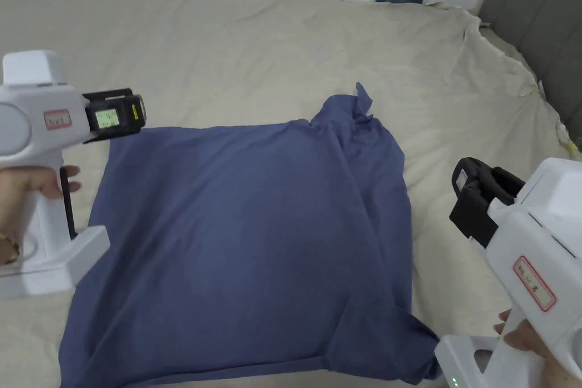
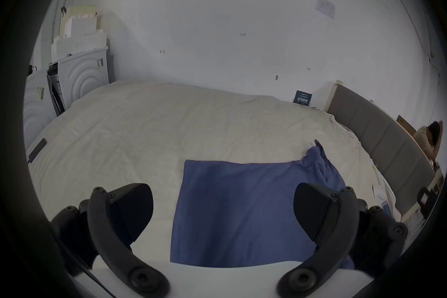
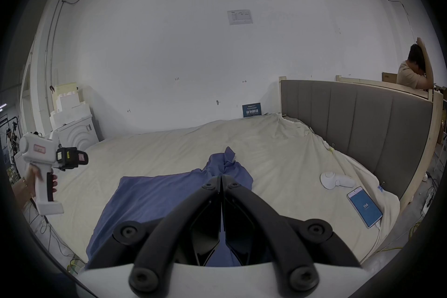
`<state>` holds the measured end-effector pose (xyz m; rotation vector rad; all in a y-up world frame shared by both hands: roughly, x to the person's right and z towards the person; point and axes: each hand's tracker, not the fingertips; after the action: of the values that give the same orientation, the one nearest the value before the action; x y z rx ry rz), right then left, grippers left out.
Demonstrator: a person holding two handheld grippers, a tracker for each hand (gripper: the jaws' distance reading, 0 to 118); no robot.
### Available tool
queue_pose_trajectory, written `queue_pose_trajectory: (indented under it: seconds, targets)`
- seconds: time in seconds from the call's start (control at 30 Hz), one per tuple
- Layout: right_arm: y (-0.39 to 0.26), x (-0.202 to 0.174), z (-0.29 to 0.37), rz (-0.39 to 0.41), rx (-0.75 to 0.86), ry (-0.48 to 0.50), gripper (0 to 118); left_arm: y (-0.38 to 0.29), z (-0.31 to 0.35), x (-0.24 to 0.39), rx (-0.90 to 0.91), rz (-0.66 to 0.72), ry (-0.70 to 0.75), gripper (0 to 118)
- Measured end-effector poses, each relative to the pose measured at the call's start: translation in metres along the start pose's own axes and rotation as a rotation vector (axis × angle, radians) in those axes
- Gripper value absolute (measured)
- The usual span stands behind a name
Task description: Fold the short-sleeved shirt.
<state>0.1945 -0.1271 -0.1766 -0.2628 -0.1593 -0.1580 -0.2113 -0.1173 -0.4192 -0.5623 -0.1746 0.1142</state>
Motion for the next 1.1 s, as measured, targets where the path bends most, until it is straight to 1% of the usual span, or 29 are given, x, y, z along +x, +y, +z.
queue_pose_trajectory:
  seconds: [0.13,0.27,0.33,0.5,0.57,0.63,0.67,0.7,0.77,0.8,0.83,0.9,0.93,0.97,1.03,1.1]
  targets:
    - [0.006,-0.002,-0.016,0.001,-0.013,-0.004,0,0.027,-0.06,-0.016,-0.129,0.05,0.094,118]
    - [0.01,-0.005,-0.038,0.024,-0.044,-0.008,0,0.041,-0.126,-0.025,-0.287,-0.04,0.175,118]
    - [0.012,-0.006,-0.05,0.046,-0.058,-0.02,0,0.044,-0.156,-0.03,-0.346,-0.056,0.214,118]
    - [0.013,-0.006,-0.079,0.071,-0.093,-0.04,0,0.041,-0.219,-0.047,-0.463,0.026,0.208,117]
    - [0.013,-0.004,-0.09,0.07,-0.105,-0.05,0,0.036,-0.239,-0.049,-0.489,0.009,0.214,116]
    - [0.011,-0.003,-0.1,0.075,-0.118,-0.056,0,0.03,-0.259,-0.051,-0.543,-0.02,0.234,112]
    - [0.01,-0.003,-0.101,0.083,-0.126,-0.06,0,0.027,-0.267,-0.051,-0.563,-0.032,0.251,107]
    - [0.008,-0.003,-0.104,0.089,-0.131,-0.065,0,0.025,-0.273,-0.052,-0.569,-0.034,0.26,98]
    - [0.005,-0.004,-0.107,0.096,-0.146,-0.068,0,0.022,-0.282,-0.055,-0.582,-0.032,0.263,86]
    - [0.003,-0.004,-0.108,0.096,-0.154,-0.068,0,0.021,-0.283,-0.056,-0.58,-0.02,0.262,77]
    - [0.001,-0.004,-0.11,0.098,-0.166,-0.066,0,0.022,-0.285,-0.059,-0.58,-0.009,0.262,62]
    - [-0.004,-0.005,-0.113,0.089,-0.195,-0.054,0,0.02,-0.285,-0.057,-0.56,0.012,0.212,13]
    - [-0.006,-0.005,-0.114,0.091,-0.204,-0.05,0,0.018,-0.285,-0.056,-0.559,0.037,0.16,6]
    - [-0.008,-0.007,-0.114,0.094,-0.21,-0.05,0,0.014,-0.285,-0.054,-0.567,0.054,0.124,5]
    - [-0.009,-0.008,-0.113,0.091,-0.212,-0.051,0,0.007,-0.287,-0.048,-0.564,-0.03,0.181,0]
    - [-0.007,-0.009,-0.109,0.082,-0.207,-0.052,0,0.012,-0.285,-0.048,-0.554,-0.02,0.175,0]
